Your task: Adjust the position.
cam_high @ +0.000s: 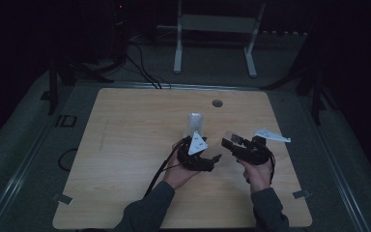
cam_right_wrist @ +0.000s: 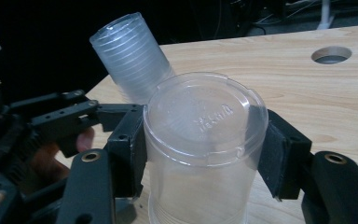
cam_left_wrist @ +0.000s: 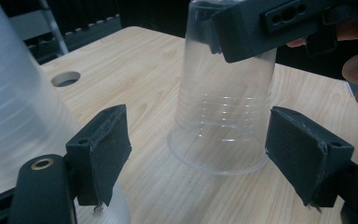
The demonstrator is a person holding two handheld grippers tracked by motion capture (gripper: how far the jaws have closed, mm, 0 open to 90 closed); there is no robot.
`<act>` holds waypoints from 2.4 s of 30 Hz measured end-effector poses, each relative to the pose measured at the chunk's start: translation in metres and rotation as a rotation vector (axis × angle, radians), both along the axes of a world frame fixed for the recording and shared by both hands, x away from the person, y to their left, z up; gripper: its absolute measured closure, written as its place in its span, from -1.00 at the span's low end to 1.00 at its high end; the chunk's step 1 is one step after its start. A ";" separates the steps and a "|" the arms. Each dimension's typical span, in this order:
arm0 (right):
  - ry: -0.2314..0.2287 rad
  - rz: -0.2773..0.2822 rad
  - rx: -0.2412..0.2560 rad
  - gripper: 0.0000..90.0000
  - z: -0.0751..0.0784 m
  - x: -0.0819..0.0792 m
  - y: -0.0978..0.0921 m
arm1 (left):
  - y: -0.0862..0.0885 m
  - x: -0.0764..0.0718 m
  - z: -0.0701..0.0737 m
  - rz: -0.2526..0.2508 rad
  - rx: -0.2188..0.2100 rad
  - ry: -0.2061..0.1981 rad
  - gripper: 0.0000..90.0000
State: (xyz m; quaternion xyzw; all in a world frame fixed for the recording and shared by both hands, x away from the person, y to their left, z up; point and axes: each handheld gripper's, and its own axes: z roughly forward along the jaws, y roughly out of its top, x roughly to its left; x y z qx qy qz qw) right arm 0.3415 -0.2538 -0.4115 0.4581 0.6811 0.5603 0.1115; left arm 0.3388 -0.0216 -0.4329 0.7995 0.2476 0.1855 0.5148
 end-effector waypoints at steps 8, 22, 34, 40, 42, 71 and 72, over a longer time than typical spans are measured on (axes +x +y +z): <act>0.012 0.017 0.053 -0.09 -0.001 0.001 0.000 | -0.003 0.002 -0.001 -0.012 -0.019 0.015 -0.52; 0.044 0.029 0.151 -0.08 -0.006 0.001 -0.004 | -0.009 0.002 -0.004 -0.029 -0.018 0.006 -0.52; 0.092 0.044 0.295 -0.08 -0.014 0.004 -0.012 | -0.012 0.002 -0.005 -0.044 -0.031 -0.003 -0.52; 0.095 0.054 0.320 -0.08 -0.014 0.004 -0.014 | -0.014 0.003 -0.008 -0.049 -0.032 0.001 -0.52; 0.095 0.060 0.325 -0.08 -0.014 0.003 -0.014 | -0.014 0.005 -0.009 -0.052 -0.029 0.008 -0.52; 0.086 0.071 0.302 -0.23 -0.009 0.002 -0.019 | -0.016 -0.001 -0.006 -0.083 -0.026 -0.023 -0.34; 0.084 0.073 0.300 -0.23 -0.009 0.002 -0.019 | -0.016 -0.001 -0.006 -0.081 -0.027 -0.021 -0.34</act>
